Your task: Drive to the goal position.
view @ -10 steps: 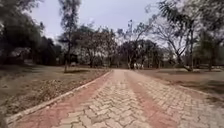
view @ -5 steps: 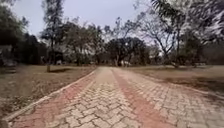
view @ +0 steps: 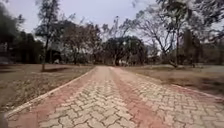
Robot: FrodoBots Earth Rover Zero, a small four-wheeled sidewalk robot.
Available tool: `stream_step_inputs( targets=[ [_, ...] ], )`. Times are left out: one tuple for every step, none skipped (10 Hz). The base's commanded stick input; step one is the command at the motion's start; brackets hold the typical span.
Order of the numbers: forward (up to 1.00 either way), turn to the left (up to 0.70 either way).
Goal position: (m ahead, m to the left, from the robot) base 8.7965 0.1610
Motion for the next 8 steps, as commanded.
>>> stream_step_inputs(
  targets=[
    [0.7, 0.0],
    [0.7, 0.0],
    [0.7, 0.0],
    [0.7, 0.0],
    [0.7, 0.0],
    [0.7, 0.0],
    [0.7, 0.0],
    [0.7, 0.0]
  ],
)
